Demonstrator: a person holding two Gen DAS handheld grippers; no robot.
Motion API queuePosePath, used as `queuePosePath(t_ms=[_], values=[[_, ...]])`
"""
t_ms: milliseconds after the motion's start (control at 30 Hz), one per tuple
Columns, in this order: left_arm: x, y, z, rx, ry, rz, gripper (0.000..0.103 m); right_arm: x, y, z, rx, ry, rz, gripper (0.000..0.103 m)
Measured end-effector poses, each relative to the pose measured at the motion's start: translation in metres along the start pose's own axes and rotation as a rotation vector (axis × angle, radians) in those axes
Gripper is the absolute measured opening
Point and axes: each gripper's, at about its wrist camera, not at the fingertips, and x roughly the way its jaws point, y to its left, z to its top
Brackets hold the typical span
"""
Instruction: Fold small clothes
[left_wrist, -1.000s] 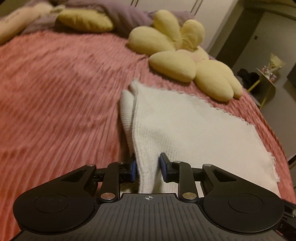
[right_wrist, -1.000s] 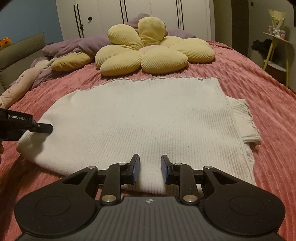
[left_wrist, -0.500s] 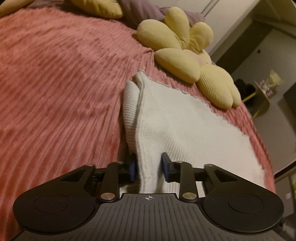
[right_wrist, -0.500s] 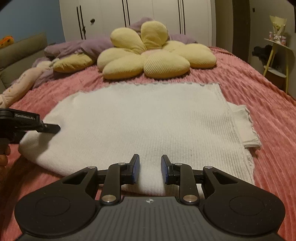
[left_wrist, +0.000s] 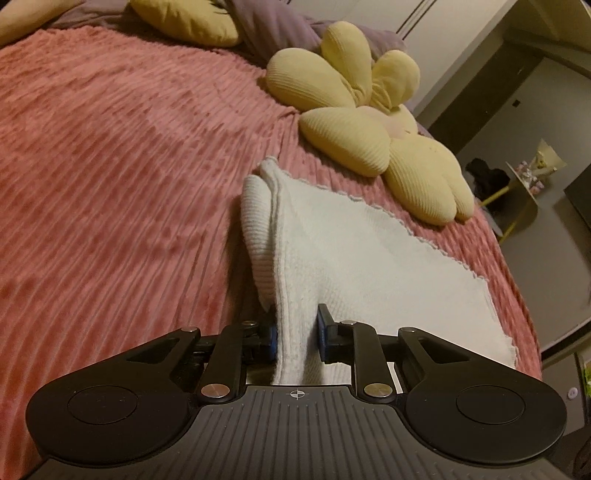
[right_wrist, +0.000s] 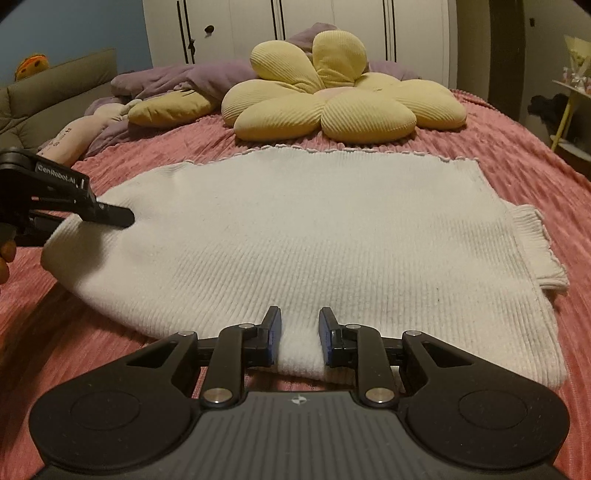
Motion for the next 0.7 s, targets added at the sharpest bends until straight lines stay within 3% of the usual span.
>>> queuePosePath(t_ms=[167,233,300,333,533,633,700], values=[[-0.001,-0.012,0.004,0.045,0.016,0.044,0.022,-0.003,0.000,0.003,-0.023,0.014,0.006,0.027],[-0.004,-0.029,0.005,0.127,0.009,0.086,0.021,-0.009,-0.007,0.006,0.008,0.019,0.026,0.033],[-0.009,-0.053,0.003,0.230,-0.015,0.112,0.021,-0.020,-0.015,0.007,0.052,-0.008,0.025,0.050],[-0.011,-0.064,0.003,0.272,-0.026,0.108,0.021,-0.028,-0.020,0.007,0.073,-0.033,0.010,0.053],[0.002,-0.142,-0.017,0.456,-0.022,0.040,0.021,-0.059,-0.056,-0.001,0.188,-0.110,-0.088,0.052],[0.025,-0.163,-0.035,0.459,0.039,-0.013,0.020,-0.068,-0.071,-0.006,0.224,-0.119,-0.118,0.048],[0.047,-0.166,-0.050,0.449,0.097,-0.010,0.021,-0.069,-0.077,-0.008,0.235,-0.113,-0.124,0.045]])
